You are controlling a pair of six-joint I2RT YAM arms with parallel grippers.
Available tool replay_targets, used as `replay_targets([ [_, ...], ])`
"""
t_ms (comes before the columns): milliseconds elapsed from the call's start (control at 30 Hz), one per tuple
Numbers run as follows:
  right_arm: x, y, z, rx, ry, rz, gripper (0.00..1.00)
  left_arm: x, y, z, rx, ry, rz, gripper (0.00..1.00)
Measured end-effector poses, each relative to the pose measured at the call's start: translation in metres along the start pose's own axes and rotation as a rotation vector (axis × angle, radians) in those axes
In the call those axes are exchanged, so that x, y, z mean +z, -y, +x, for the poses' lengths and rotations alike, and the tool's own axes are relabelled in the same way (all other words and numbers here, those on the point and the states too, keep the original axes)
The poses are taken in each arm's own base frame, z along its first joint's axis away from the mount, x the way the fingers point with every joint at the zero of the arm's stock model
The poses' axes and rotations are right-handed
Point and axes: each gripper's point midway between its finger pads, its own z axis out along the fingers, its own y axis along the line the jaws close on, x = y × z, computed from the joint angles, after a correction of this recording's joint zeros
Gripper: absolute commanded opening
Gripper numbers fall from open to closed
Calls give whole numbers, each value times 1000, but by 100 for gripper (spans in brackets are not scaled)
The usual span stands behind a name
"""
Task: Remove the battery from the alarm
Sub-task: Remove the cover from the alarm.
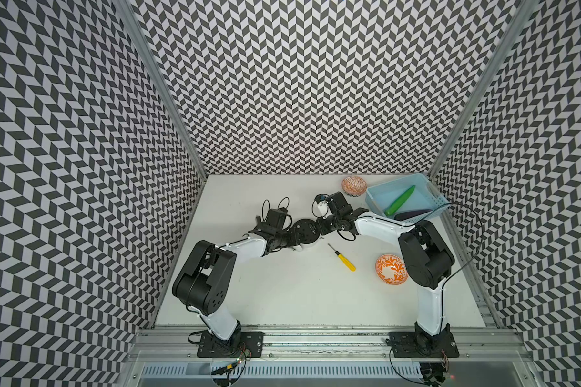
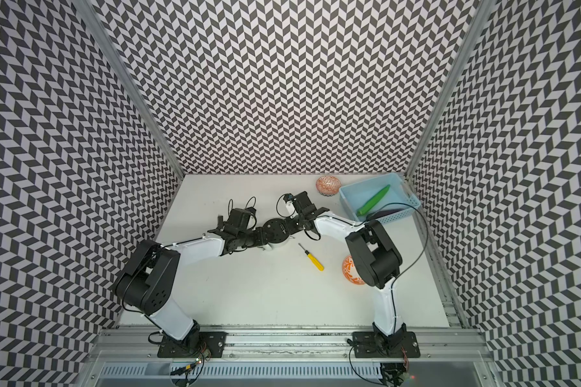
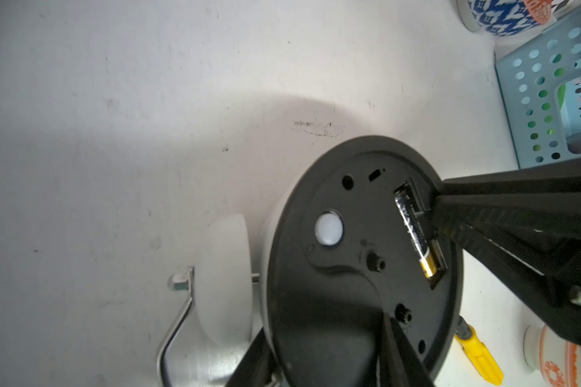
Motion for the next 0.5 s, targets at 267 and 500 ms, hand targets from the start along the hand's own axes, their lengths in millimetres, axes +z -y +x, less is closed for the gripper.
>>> replay_targets([
  [267,-22,-11,10,38,-140,-4,37,-14,10,-1,72,-45,-90,53],
  [500,-60,-38,-13,31,-145,-49,49,-50,2,-3,92,-66,-230,73],
])
